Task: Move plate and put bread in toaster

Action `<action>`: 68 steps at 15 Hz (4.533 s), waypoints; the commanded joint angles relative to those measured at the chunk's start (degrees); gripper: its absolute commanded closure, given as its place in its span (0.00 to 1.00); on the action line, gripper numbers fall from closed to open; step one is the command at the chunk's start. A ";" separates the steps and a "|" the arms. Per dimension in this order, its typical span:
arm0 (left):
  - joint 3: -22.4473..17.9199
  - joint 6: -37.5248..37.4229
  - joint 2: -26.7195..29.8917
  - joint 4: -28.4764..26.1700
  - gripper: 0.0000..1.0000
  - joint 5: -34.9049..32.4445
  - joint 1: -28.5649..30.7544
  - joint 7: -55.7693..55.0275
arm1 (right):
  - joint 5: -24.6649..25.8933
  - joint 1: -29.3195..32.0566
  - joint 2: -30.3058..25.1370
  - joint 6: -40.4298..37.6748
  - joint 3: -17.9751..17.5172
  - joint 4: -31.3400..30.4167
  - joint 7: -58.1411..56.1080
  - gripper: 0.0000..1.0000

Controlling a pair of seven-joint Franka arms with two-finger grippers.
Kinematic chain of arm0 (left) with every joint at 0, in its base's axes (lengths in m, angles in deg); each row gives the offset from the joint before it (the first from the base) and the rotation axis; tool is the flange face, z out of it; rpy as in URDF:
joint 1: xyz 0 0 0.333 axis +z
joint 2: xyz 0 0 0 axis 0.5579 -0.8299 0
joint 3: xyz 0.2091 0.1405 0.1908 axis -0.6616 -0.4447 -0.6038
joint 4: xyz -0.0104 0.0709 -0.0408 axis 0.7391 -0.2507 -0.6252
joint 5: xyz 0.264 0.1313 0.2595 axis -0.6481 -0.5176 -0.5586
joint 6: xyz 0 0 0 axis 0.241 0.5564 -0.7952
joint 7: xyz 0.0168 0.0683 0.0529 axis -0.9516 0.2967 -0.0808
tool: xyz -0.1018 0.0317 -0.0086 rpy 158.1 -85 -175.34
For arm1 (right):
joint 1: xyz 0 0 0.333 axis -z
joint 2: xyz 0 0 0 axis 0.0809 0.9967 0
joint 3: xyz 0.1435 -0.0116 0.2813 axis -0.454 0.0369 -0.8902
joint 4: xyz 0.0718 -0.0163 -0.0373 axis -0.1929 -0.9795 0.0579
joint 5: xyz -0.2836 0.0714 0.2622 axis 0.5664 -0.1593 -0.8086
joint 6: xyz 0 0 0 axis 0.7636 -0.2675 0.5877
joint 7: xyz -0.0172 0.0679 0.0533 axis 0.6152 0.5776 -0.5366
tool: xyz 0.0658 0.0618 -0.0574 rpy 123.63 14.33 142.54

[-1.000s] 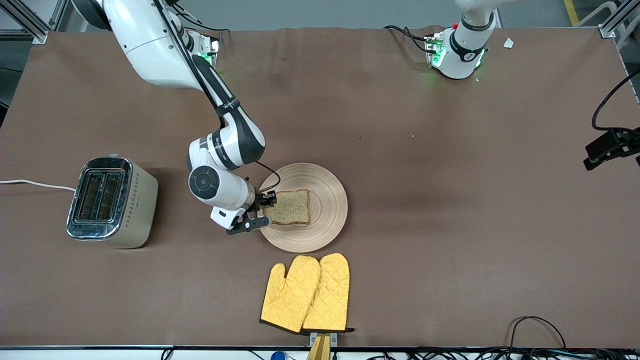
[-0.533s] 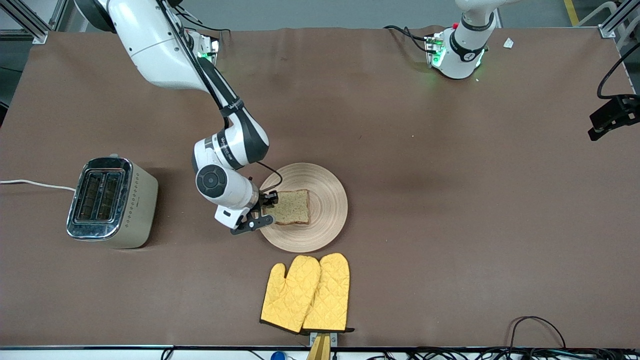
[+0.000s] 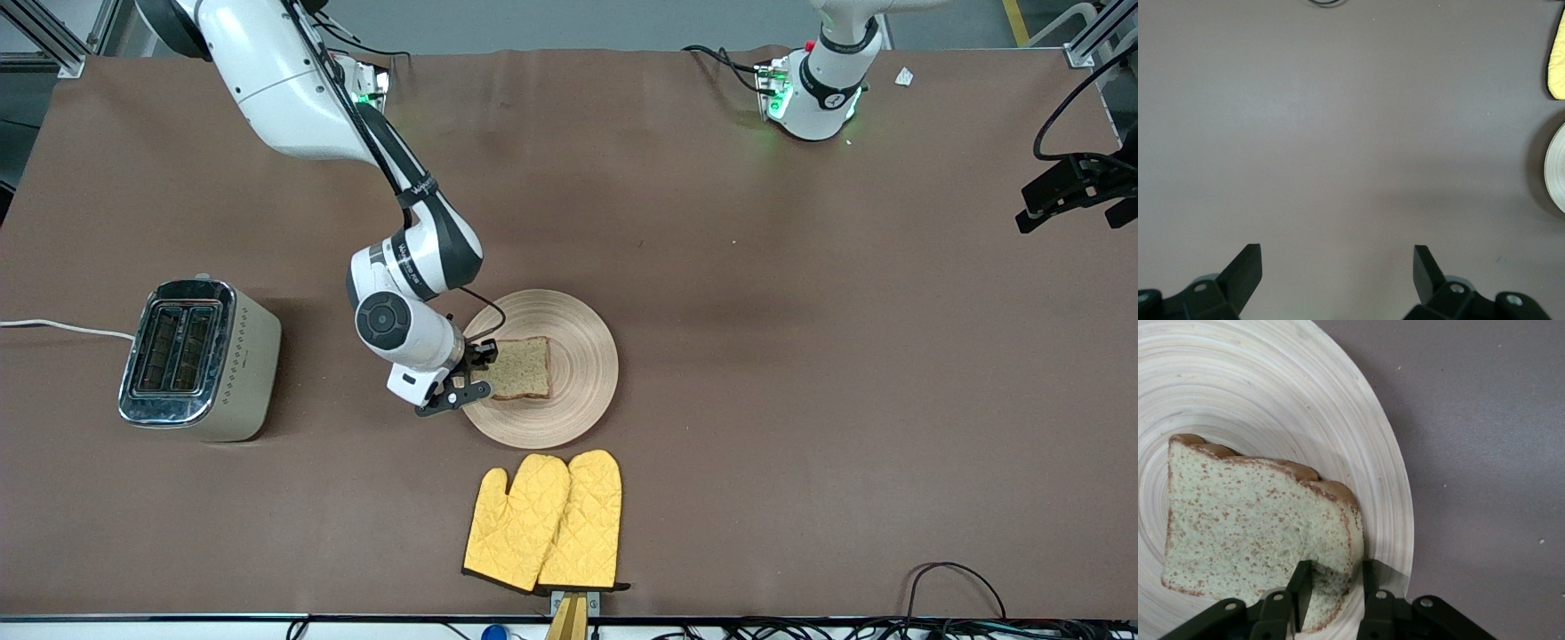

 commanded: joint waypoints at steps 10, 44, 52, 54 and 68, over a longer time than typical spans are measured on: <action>-0.37 0.47 0.97 -2.63 0.00 1.05 -0.49 3.35 | 1.09 -0.55 0.04 0.21 0.32 0.51 0.22 0.95; -0.37 0.91 1.32 -4.13 0.00 1.23 -0.31 2.91 | 53.74 16.68 -24.05 -44.35 1.02 0.07 7.06 1.00; -0.37 0.82 1.32 -4.30 0.00 1.23 -0.31 3.09 | 53.74 16.86 -23.52 -43.65 1.02 -0.02 8.57 1.00; -0.37 0.82 1.32 -4.48 0.00 1.14 -0.31 3.09 | 53.74 16.77 -22.47 -42.86 0.93 -0.02 8.66 1.00; -0.37 0.82 1.14 -4.65 0.00 1.23 -0.31 3.17 | 53.65 17.47 -19.57 -37.15 1.02 -2.56 9.36 0.99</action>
